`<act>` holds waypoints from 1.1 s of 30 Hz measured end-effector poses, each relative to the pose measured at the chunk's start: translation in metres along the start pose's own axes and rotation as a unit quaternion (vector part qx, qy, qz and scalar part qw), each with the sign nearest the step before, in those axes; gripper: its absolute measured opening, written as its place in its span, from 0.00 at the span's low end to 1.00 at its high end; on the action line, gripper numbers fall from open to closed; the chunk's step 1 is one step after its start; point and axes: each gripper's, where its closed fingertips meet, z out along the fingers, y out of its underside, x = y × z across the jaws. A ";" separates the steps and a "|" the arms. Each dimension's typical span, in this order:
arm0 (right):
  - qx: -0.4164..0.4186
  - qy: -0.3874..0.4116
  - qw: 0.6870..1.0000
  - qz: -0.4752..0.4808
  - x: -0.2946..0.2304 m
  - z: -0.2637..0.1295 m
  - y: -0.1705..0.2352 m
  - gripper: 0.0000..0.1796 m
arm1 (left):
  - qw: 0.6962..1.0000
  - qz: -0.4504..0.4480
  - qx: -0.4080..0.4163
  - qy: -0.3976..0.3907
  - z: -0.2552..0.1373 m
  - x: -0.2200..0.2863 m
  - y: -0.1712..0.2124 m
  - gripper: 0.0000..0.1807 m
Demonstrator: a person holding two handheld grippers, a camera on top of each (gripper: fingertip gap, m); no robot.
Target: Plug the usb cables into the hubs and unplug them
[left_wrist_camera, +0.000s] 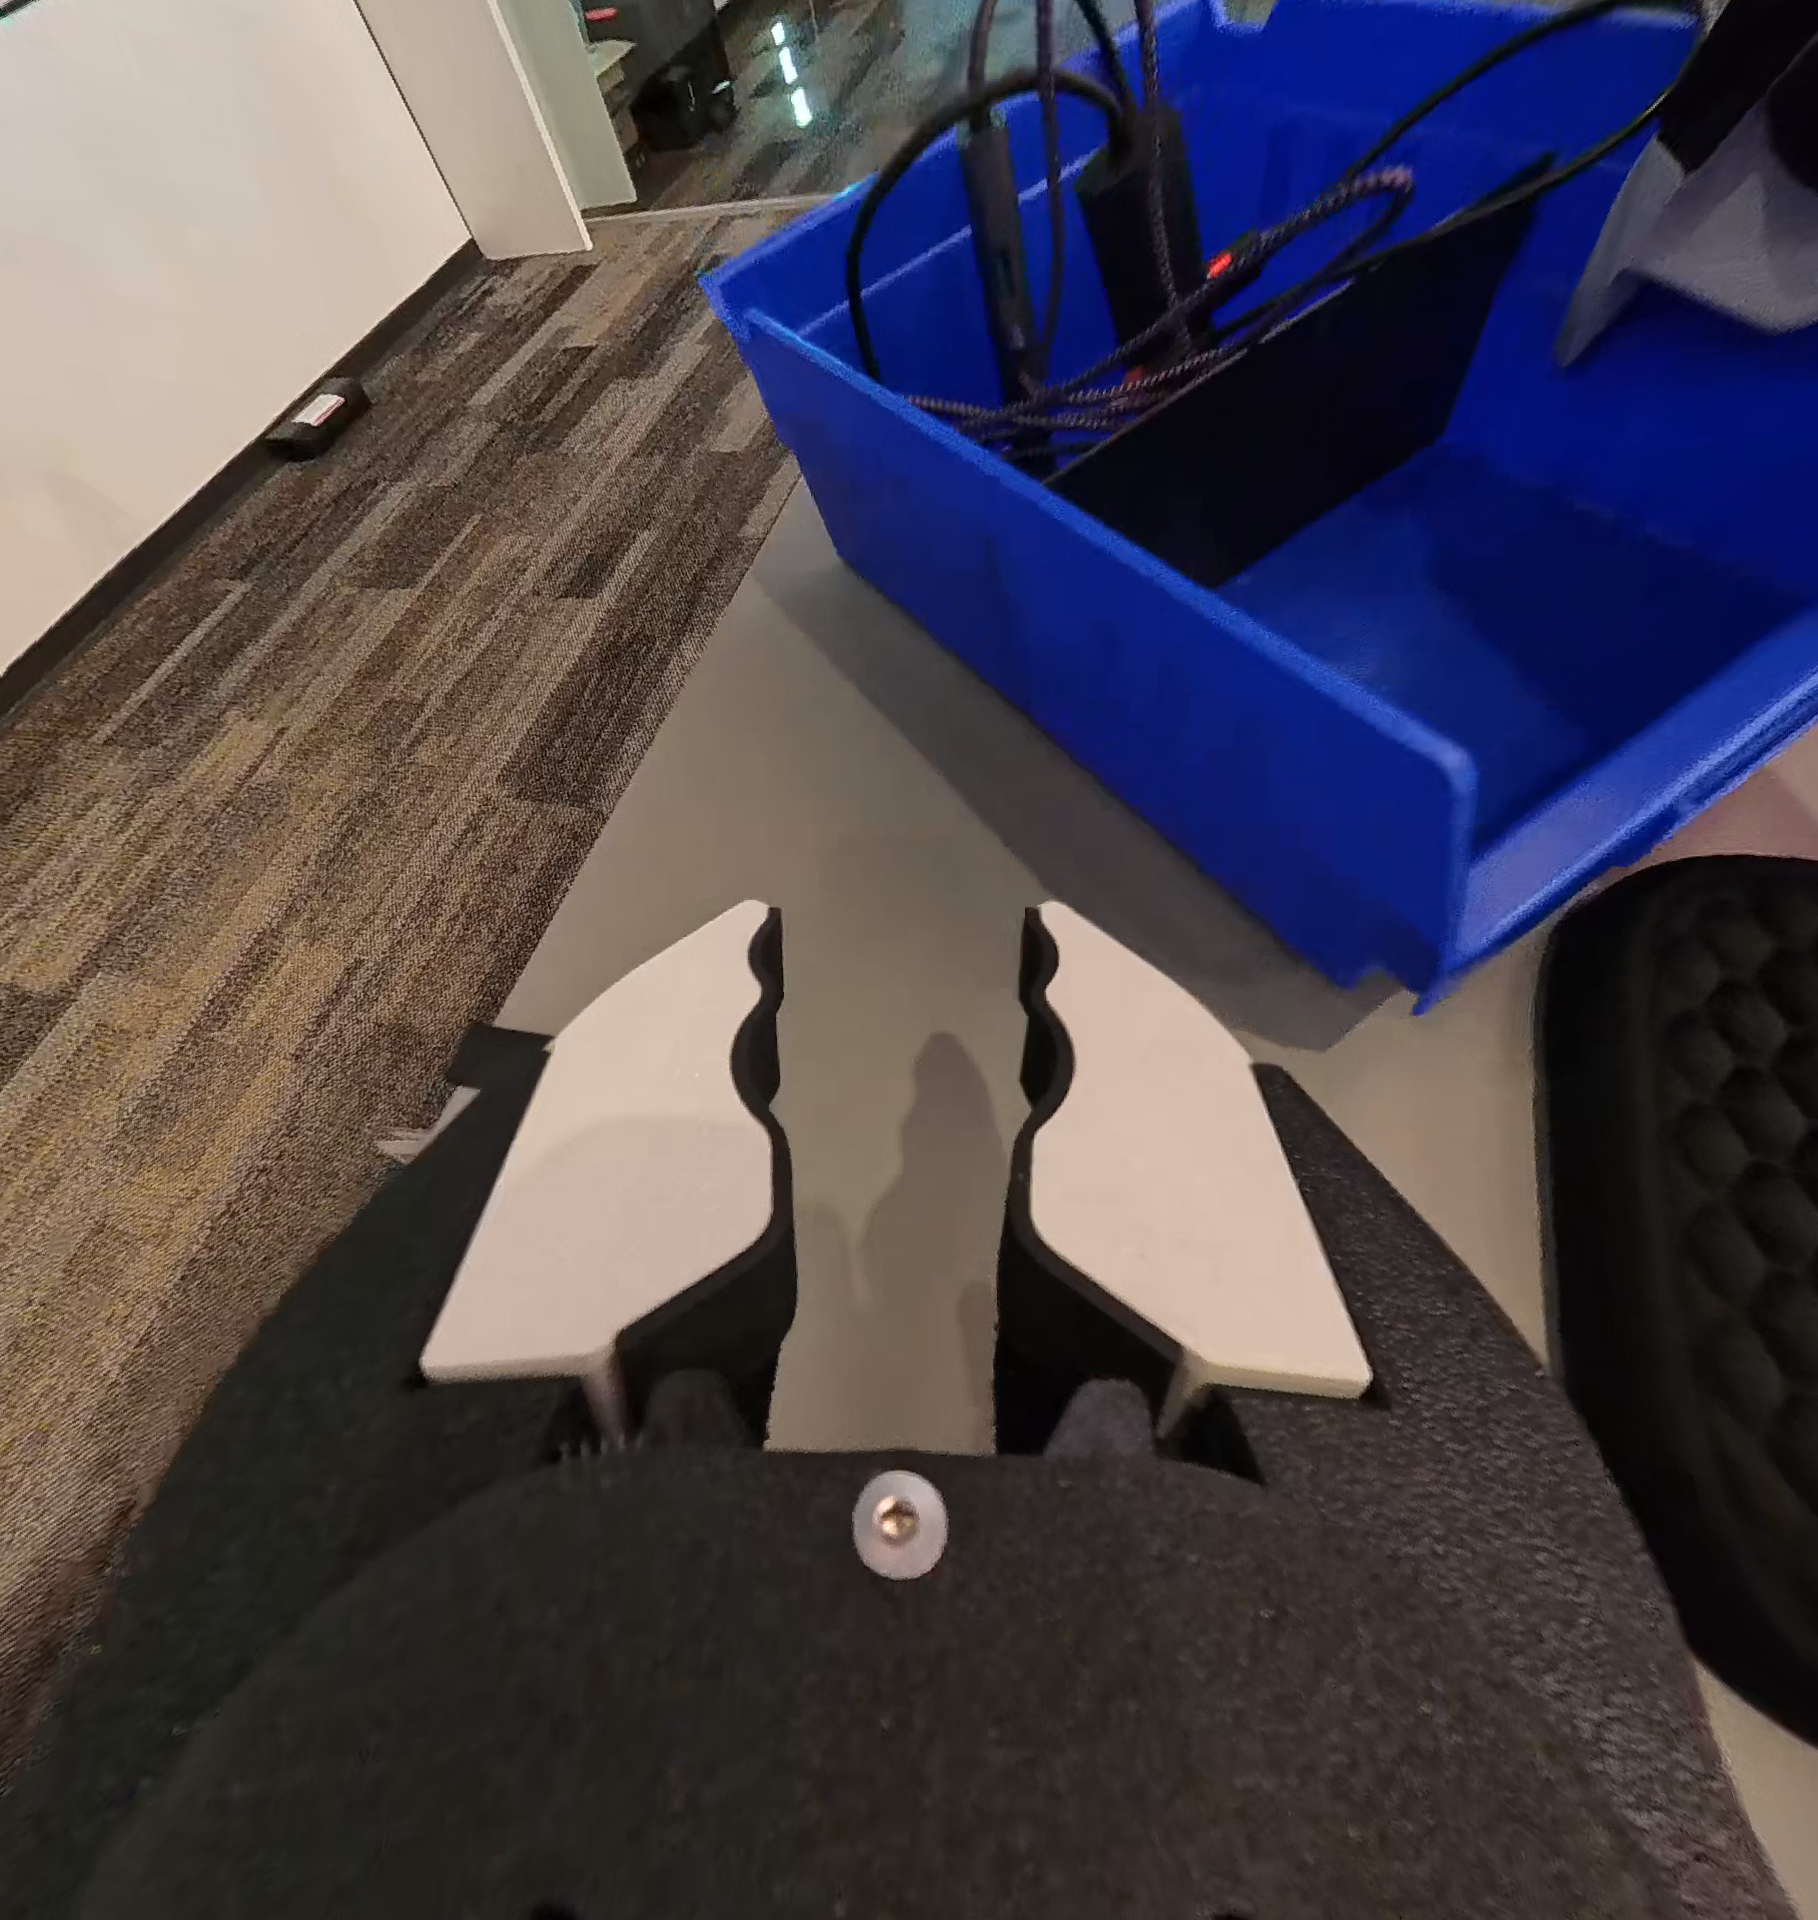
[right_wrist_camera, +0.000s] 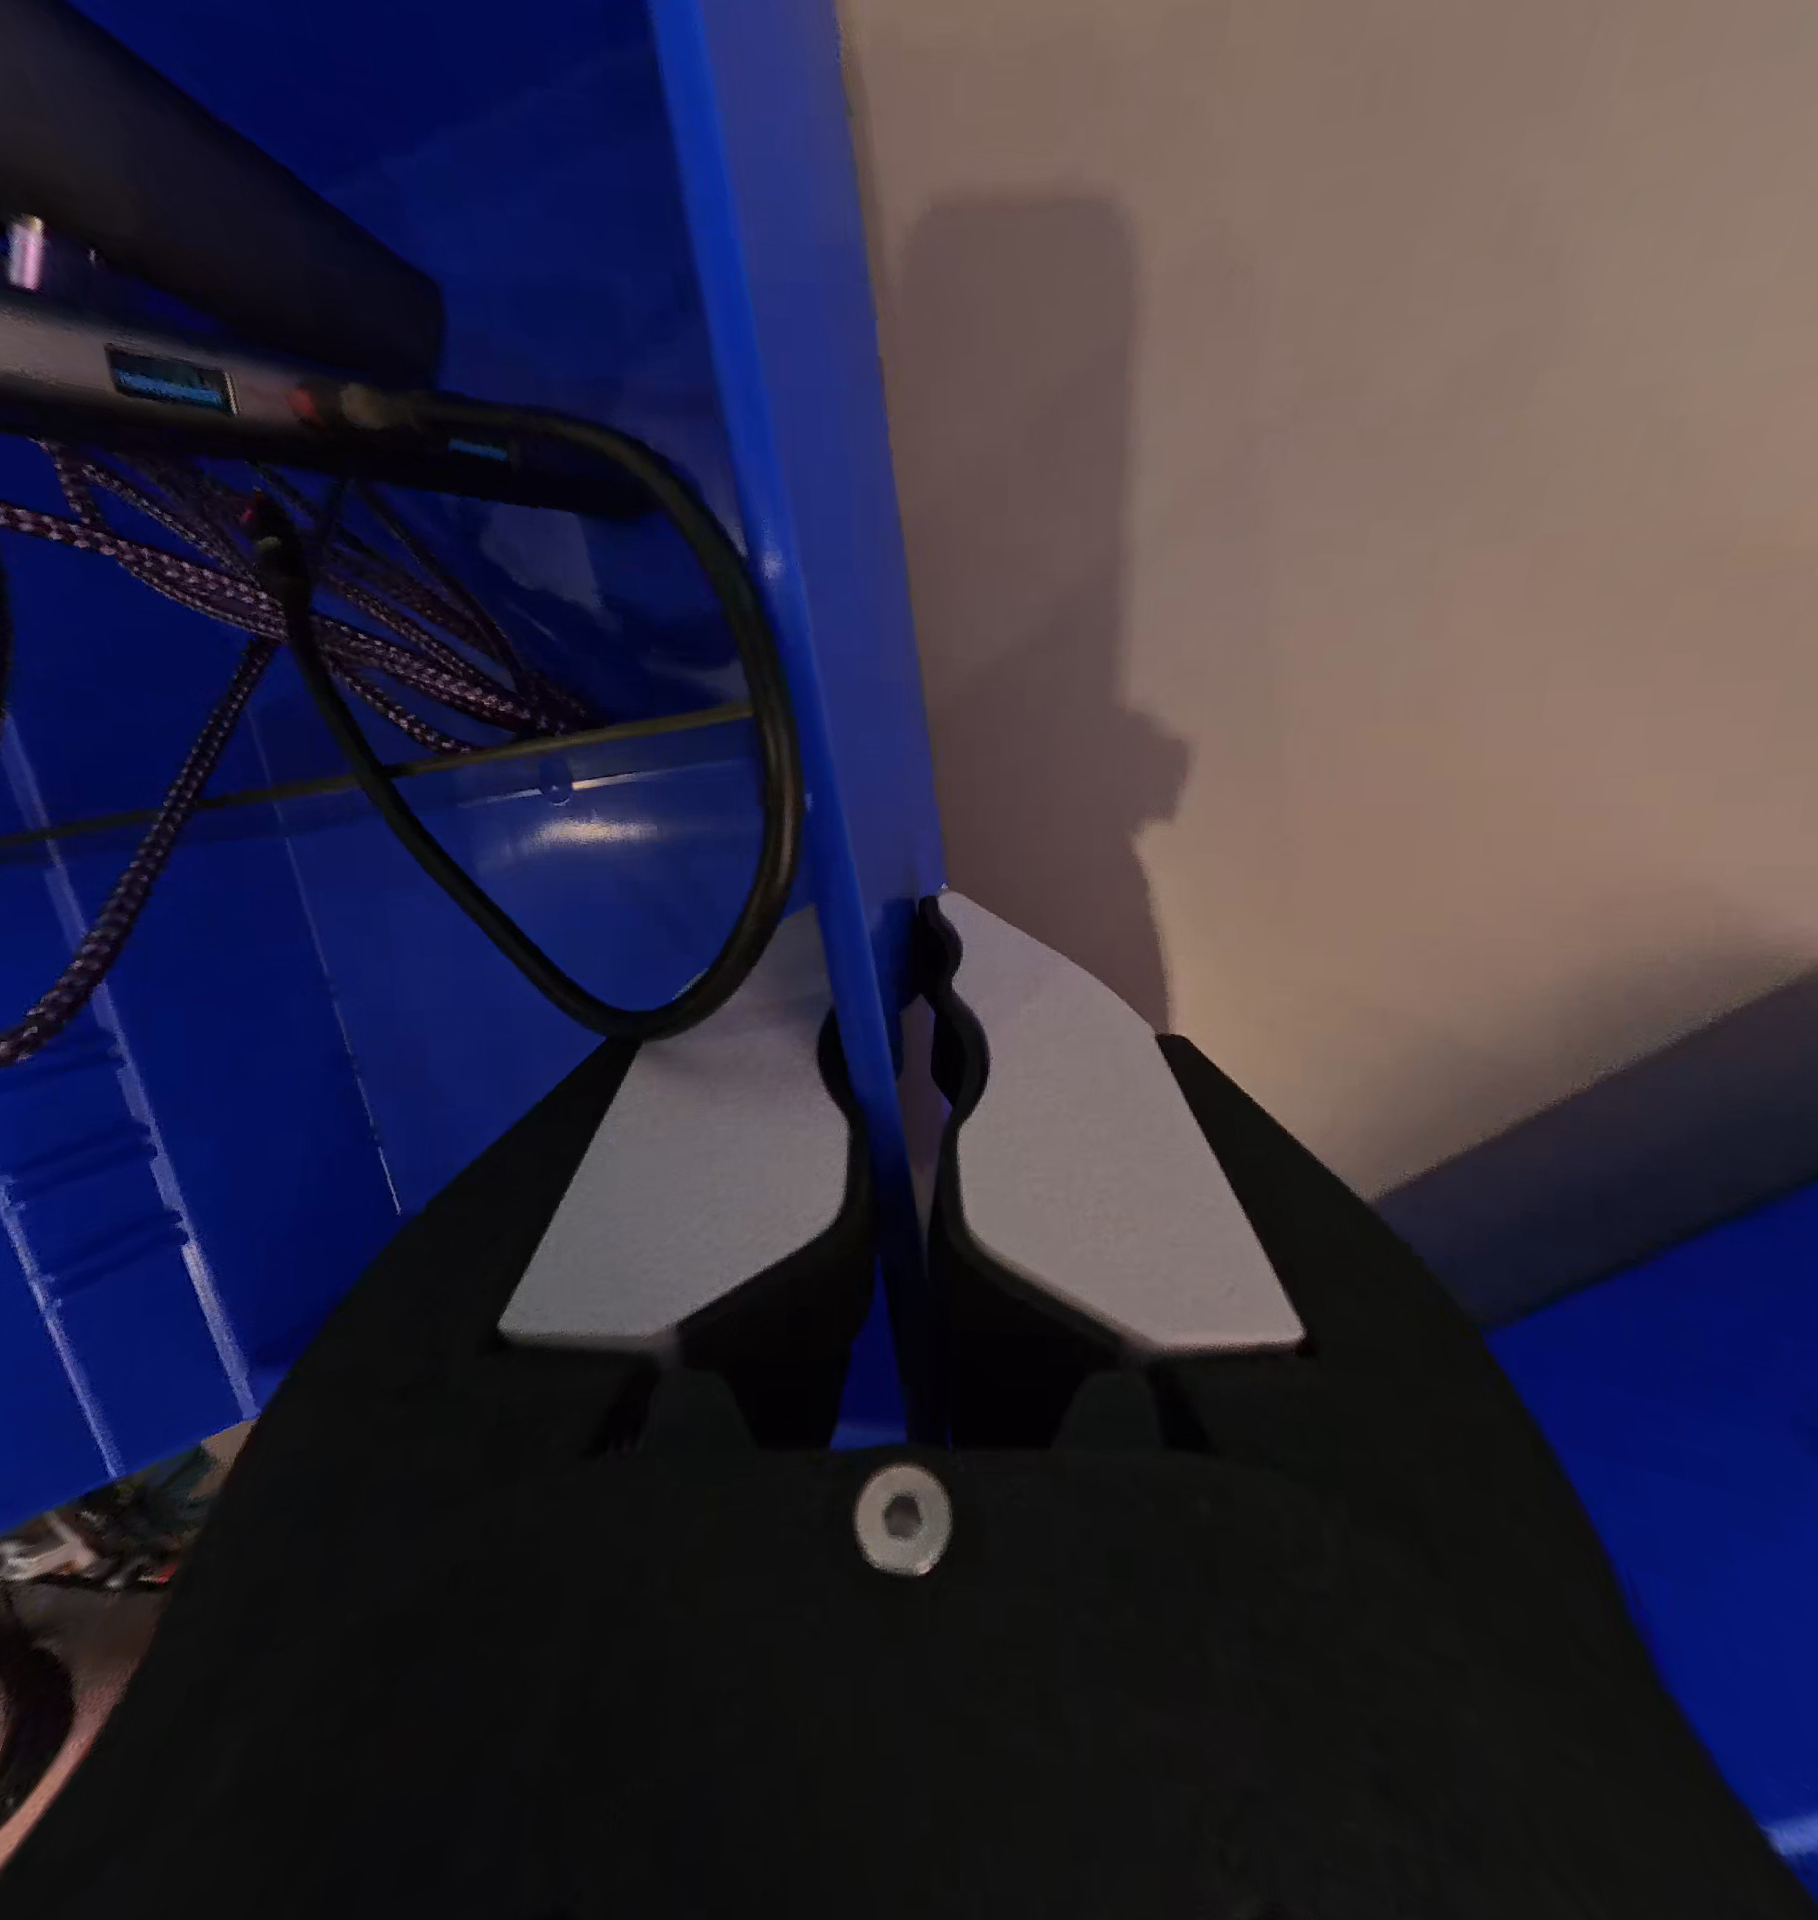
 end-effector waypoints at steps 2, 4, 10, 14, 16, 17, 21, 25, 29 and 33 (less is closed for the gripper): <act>0.004 -0.015 1.000 0.019 -0.002 0.006 0.002 0.03 | 1.000 -0.012 0.008 0.003 0.000 0.003 -0.004 0.26; 0.007 -0.020 0.999 0.031 -0.003 0.013 0.004 0.03 | 0.999 -0.028 0.022 0.008 0.000 0.006 -0.008 0.28; 0.039 -0.017 0.999 0.018 -0.002 0.011 -0.002 0.04 | 0.995 -0.070 0.050 0.041 0.013 0.029 -0.026 0.34; 0.121 -0.010 0.992 -0.015 0.004 -0.010 -0.020 0.03 | 0.997 -0.050 0.055 0.011 0.025 0.035 -0.034 0.30; 0.160 0.014 0.986 -0.046 0.009 -0.029 -0.029 0.04 | 0.997 -0.061 0.051 0.022 0.025 0.042 -0.035 0.30; 0.181 0.021 0.981 -0.071 0.009 -0.039 -0.033 0.04 | 0.996 -0.070 0.055 0.027 0.022 0.044 -0.035 0.32; 0.297 0.051 0.947 -0.116 0.009 -0.097 -0.050 0.00 | 0.983 -0.134 0.098 0.073 0.007 0.059 -0.050 0.35; 0.421 0.096 0.883 -0.183 0.004 -0.178 -0.051 0.03 | 0.993 -0.089 0.067 0.027 0.029 0.069 -0.049 0.37; 0.451 0.099 0.868 -0.180 0.012 -0.239 -0.010 0.02 | 0.998 -0.064 0.004 0.023 0.061 0.080 -0.026 0.34; 0.413 0.117 0.889 -0.159 0.057 -0.271 0.047 0.12 | 0.996 -0.080 0.015 0.044 0.065 0.072 -0.025 0.24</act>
